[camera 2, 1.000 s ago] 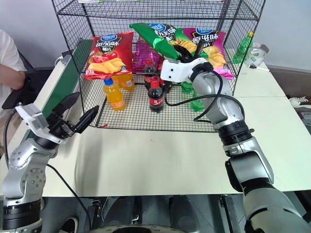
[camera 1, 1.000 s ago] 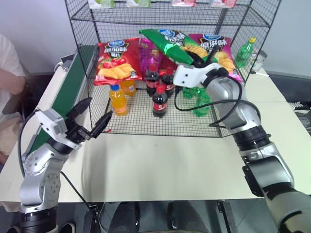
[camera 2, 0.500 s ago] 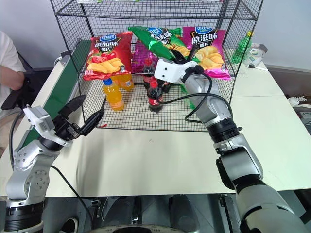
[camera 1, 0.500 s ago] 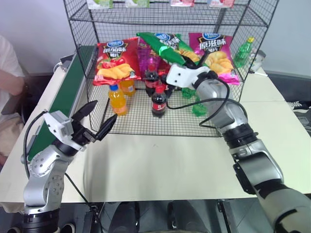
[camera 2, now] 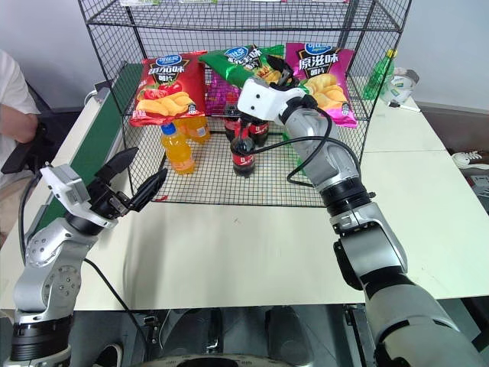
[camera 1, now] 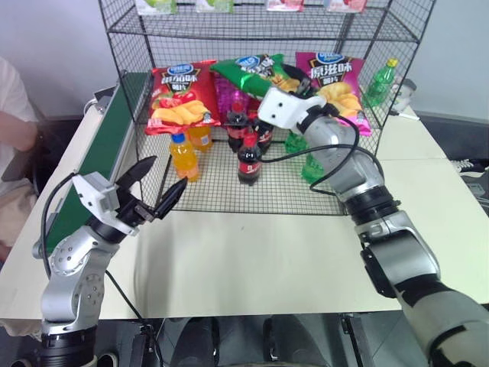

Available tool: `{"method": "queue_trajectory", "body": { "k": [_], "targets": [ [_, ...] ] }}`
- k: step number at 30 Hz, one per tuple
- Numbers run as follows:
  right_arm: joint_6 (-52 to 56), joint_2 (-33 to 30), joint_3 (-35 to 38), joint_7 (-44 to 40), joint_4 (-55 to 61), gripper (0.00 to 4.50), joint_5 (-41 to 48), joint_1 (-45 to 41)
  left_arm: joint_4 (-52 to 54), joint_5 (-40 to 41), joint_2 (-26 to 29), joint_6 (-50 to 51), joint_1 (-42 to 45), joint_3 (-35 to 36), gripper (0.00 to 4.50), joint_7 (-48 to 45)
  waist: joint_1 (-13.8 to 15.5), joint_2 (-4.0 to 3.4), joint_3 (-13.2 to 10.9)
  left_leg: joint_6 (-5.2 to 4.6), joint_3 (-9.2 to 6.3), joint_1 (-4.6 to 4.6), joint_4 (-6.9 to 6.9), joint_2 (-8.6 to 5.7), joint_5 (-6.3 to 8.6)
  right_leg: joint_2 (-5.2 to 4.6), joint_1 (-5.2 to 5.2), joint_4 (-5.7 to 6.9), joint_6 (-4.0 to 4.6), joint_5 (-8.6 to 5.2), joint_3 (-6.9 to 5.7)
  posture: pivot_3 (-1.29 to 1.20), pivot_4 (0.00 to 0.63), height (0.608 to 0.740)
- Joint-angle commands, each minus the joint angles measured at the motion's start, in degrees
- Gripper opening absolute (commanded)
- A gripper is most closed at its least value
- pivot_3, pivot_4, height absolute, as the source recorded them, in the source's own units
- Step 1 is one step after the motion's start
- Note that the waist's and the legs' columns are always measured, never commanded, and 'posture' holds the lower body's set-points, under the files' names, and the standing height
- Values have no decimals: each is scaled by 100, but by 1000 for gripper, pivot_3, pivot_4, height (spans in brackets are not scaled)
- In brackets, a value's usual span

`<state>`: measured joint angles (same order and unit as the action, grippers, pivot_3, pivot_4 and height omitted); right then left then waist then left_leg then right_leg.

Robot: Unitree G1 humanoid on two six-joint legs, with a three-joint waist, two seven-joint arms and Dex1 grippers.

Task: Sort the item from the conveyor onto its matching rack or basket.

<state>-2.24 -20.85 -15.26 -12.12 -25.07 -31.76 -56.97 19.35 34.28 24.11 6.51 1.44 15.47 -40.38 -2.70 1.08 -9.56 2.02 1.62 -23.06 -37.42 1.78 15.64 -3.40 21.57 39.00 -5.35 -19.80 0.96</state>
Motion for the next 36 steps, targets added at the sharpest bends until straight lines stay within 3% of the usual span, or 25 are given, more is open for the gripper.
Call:
{"method": "queue_trajectory", "body": {
  "k": [1, 8, 27, 32, 36],
  "targets": [
    [-94, 133, 96, -280, 616, 3305, 408, 92, 266, -27, -2, -141, -46, -11, 4500, 13, 5, 0, 0, 0, 0, -1, 0, 0, 0, 0, 1, 0, 0, 0, 0, 0, 150, 739],
    [114, 318, 22, -728, 1386, 3305, 656, 401, 220, -25, -18, -194, -31, -101, 4500, 46, 14, 0, 0, 0, -1, -11, -1, 0, 0, -1, 10, 1, 0, 0, 0, 0, 150, 739],
    [-88, 846, 297, -632, 1207, 3305, 1410, 298, 272, -28, -15, -193, -70, -159, 4500, 96, 21, 0, 0, 1, 0, -14, -1, 0, 0, -1, 14, 4, 0, 0, 0, 0, 150, 739],
    [-66, 1023, 498, -753, 1340, 3305, 1974, 413, 306, -35, -14, -196, -100, -171, 4500, 120, 14, 0, 0, 0, -1, -15, -2, 0, 0, -2, 16, 4, 0, 0, -1, 0, 150, 739],
    [243, 1405, 821, -1590, 2335, 3305, 3679, 838, 361, -48, -10, -197, -162, -189, 4500, 121, 12, 0, 0, 0, -1, -15, 1, 1, 0, -1, 16, 4, 0, 0, -1, 0, 150, 739]
  ]
}}
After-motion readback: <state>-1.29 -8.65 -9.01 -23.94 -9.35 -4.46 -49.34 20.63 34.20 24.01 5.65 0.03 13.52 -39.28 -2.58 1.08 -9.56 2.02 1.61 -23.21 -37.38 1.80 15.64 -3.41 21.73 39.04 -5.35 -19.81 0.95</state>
